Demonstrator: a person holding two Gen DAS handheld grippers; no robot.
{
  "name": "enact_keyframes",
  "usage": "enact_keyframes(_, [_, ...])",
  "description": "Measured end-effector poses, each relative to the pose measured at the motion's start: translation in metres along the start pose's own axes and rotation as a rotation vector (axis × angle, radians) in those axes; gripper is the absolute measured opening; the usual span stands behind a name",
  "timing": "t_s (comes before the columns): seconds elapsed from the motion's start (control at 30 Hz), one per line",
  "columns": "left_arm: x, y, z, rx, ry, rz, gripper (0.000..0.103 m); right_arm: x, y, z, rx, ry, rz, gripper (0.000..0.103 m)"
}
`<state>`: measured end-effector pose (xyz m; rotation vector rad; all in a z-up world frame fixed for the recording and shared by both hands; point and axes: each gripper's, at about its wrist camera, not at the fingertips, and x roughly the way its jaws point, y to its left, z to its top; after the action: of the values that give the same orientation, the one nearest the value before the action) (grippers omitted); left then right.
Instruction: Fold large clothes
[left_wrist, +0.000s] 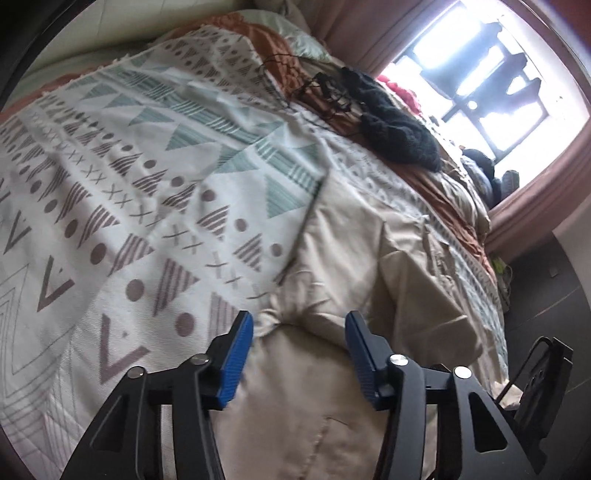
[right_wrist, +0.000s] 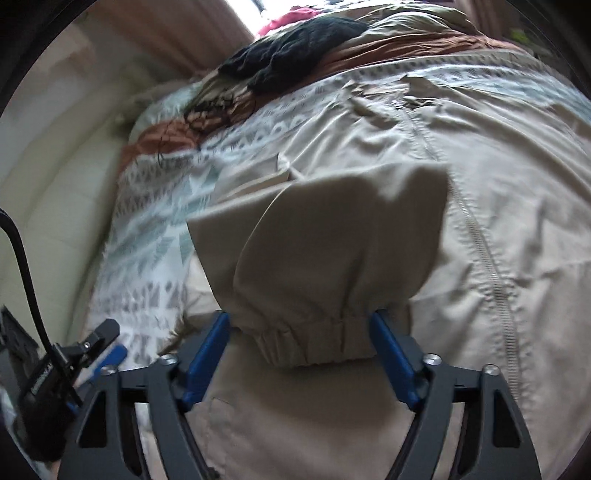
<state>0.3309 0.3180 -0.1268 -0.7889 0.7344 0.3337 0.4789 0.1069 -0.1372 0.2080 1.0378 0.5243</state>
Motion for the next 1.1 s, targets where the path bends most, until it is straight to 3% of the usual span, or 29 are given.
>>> enact_keyframes(0.2, [0.008,0.014,0.001,-0.005,0.023,0.044,0.05,0.036,0.016,-0.006,-0.049,0.078,-0.087,0.079])
enact_keyframes(0.3, [0.016,0.014,-0.002,0.002,0.053,0.051,0.05,0.051,0.029,-0.012,-0.114,0.117,-0.127,0.085])
enact_keyframes(0.4, [0.021,0.01,-0.007,0.021,0.075,0.059,0.05,0.061,0.041,-0.019,-0.217,0.128,-0.221,0.085])
enact_keyframes(0.43, [0.023,0.008,-0.008,0.039,0.075,0.067,0.05,0.06,0.042,-0.019,-0.235,0.125,-0.233,0.08])
enact_keyframes(0.47, [0.024,0.005,-0.009,0.055,0.074,0.076,0.05,0.058,0.041,-0.019,-0.237,0.116,-0.238,0.06])
enact_keyframes(0.5, [0.025,0.004,-0.009,0.06,0.074,0.082,0.05,0.055,0.038,-0.018,-0.233,0.11,-0.244,0.049])
enact_keyframes(0.53, [0.027,0.004,-0.01,0.062,0.075,0.089,0.05,0.051,0.034,-0.016,-0.225,0.11,-0.233,0.032])
enact_keyframes(0.57, [0.028,0.003,-0.011,0.066,0.075,0.097,0.05,0.045,0.027,-0.014,-0.213,0.109,-0.214,0.023])
enact_keyframes(0.7, [0.031,-0.004,-0.013,0.125,0.053,0.152,0.05,0.012,0.003,-0.002,-0.166,0.058,-0.109,0.019])
enact_keyframes(0.9, [0.033,-0.008,-0.015,0.167,0.047,0.167,0.05,-0.057,-0.037,0.022,-0.053,-0.063,-0.001,0.018])
enact_keyframes(1.1, [0.041,-0.002,-0.014,0.158,0.071,0.184,0.05,-0.107,-0.077,0.042,0.046,-0.182,0.016,0.018])
